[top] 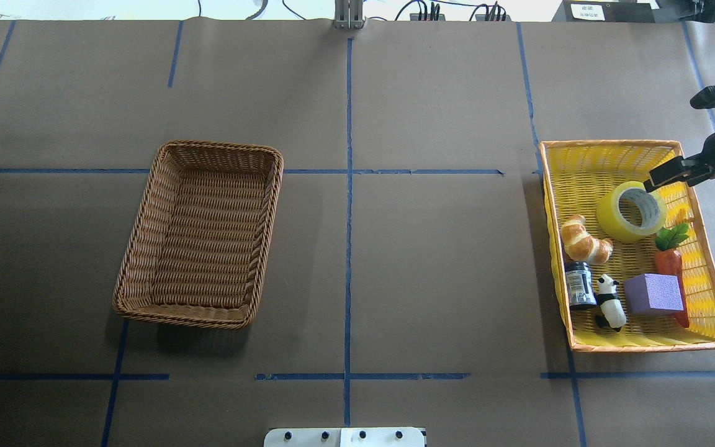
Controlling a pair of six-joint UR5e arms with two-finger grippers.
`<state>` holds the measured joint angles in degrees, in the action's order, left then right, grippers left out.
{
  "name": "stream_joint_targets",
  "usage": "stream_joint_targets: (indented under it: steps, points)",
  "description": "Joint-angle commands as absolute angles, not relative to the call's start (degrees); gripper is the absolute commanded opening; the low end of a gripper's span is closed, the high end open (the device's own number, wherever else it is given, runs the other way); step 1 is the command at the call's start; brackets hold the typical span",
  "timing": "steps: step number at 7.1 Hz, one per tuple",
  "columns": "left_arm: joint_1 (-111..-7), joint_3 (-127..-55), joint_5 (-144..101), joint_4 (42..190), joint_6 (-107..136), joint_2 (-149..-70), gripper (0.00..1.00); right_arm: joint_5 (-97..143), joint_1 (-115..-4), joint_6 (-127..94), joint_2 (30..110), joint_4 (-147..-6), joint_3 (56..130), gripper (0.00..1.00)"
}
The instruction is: Move tape to another basket
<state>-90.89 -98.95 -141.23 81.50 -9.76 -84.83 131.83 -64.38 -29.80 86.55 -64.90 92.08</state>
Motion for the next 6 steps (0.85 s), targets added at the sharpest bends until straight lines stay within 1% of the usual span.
stream_joint_targets:
  steps: [1,4,6]
  points:
    - [-90.9,-99.0,-141.2,81.6,-9.8,-84.9,1.0,128.9,-61.9,-31.7,86.6,-63.2,91.6,0.89]
    - [-91.0,-98.6,-141.2,81.5,-9.8,-84.9,1.0,128.7,-60.6,-31.8,86.7,-63.3,91.0,0.8]
    - [-91.0,-98.2,-141.2,81.5,-9.8,-84.9,1.0,129.4,-60.6,-31.1,86.7,-63.2,90.3,0.79]
